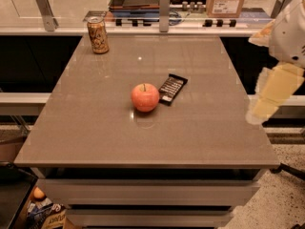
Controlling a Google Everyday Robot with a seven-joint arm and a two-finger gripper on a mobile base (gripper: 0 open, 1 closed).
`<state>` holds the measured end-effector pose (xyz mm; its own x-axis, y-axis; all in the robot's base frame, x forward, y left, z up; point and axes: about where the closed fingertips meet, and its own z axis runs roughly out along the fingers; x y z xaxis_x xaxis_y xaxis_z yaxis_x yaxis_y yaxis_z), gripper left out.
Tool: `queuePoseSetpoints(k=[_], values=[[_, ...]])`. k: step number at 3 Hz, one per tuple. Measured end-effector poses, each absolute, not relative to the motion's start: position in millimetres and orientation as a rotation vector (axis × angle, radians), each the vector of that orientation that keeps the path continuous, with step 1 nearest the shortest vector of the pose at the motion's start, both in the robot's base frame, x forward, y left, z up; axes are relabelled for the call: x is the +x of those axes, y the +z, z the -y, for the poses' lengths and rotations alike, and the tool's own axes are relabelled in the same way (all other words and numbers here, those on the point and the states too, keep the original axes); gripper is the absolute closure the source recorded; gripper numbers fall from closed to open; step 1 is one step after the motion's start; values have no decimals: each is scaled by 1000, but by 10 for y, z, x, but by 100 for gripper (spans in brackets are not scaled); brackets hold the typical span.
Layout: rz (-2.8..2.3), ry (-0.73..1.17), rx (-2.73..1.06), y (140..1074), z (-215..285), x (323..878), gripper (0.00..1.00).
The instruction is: Move apple near orange can
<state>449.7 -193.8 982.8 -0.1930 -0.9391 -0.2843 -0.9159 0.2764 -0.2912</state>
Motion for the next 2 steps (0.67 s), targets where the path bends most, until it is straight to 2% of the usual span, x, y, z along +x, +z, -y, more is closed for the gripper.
queuePoseSetpoints(k=[2], values=[[-2023,135,-1479,9622,1276,4859,0]])
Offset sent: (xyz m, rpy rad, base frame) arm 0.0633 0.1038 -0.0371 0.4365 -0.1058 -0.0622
